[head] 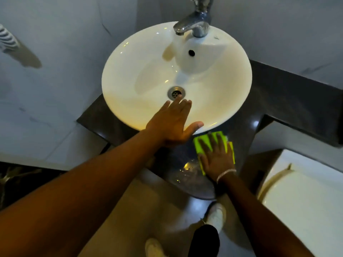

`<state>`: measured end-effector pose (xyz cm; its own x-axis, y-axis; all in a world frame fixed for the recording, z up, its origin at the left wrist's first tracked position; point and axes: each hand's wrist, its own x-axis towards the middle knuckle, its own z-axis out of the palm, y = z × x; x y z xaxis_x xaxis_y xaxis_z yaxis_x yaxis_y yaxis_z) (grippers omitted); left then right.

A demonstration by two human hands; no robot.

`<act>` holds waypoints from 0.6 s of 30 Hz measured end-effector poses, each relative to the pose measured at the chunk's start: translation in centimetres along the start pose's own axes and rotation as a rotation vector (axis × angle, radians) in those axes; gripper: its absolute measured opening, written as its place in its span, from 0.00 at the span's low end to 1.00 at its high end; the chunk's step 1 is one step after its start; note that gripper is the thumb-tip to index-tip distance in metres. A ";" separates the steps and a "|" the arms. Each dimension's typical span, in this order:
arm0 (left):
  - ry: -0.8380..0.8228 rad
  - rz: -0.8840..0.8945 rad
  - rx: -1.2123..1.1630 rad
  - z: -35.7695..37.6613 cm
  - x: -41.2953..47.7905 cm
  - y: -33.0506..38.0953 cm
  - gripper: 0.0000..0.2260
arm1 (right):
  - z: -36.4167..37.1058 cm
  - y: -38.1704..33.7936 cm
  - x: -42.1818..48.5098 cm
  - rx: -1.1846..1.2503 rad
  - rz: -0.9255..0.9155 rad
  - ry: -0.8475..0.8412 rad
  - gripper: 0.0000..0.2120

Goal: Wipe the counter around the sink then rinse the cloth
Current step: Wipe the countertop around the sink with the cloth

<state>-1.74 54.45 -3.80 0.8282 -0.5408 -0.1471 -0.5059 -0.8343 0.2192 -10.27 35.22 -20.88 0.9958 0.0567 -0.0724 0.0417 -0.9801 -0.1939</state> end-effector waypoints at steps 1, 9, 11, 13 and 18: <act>0.012 -0.002 -0.007 0.0 0.1 0.1 0.39 | 0.0 -0.7 -2.5 0.011 -0.108 -0.021 0.26; -0.011 0.034 -0.092 0.1 0.0 -0.1 0.38 | 0.5 -7.7 -1.9 0.237 0.696 0.140 0.26; -0.036 0.145 -0.144 -0.6 -0.6 -0.6 0.35 | 1.6 -10.6 -2.1 0.147 0.378 0.084 0.26; -0.070 0.316 -0.110 -1.3 -1.5 -2.5 0.35 | 2.6 -10.5 -4.3 0.049 -0.048 -0.001 0.26; -0.132 0.283 0.064 -3.9 -2.6 -12.2 0.40 | 1.8 -7.1 -7.8 0.078 0.462 0.029 0.28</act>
<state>3.22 66.47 -2.35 0.6162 -0.7580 -0.2140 -0.7292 -0.6517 0.2088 -18.44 42.08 -20.67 0.9103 -0.3890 -0.1417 -0.4121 -0.8840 -0.2208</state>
